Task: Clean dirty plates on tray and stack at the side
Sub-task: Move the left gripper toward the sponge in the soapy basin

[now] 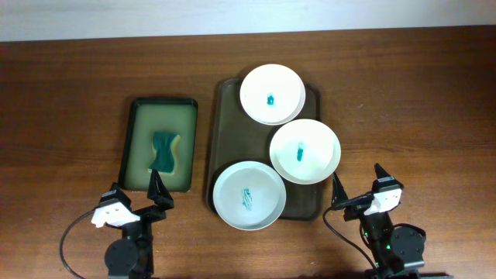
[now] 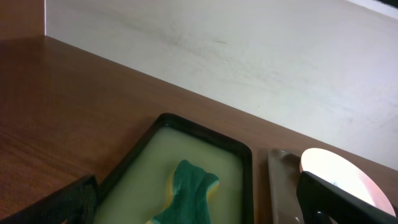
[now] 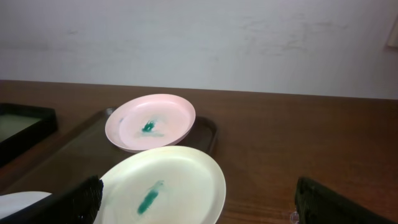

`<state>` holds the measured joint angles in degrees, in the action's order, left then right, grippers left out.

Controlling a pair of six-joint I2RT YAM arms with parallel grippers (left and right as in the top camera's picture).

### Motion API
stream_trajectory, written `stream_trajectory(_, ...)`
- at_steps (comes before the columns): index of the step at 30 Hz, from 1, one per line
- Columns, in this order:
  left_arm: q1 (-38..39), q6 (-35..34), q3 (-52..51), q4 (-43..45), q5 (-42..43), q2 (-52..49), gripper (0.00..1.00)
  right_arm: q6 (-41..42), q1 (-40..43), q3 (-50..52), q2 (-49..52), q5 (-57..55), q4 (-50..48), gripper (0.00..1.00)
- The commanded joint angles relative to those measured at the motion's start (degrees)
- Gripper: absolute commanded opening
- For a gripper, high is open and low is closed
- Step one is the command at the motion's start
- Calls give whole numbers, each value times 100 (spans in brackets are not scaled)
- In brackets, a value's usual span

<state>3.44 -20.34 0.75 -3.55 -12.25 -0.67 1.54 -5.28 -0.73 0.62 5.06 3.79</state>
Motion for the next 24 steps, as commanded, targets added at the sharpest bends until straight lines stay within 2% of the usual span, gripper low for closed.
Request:
stream_trajectory(1, -24, 114, -26, 2, 44, 33, 99, 66, 44, 42, -24, 50, 9, 98)
stream_trajectory(20, -24, 111, -22, 61, 44, 33, 99, 66, 44, 42, -22, 52, 7, 98)
stream_trajectory(24, -24, 109, -22, 0, 920, 33, 99, 66, 44, 42, -22, 52, 4, 98)
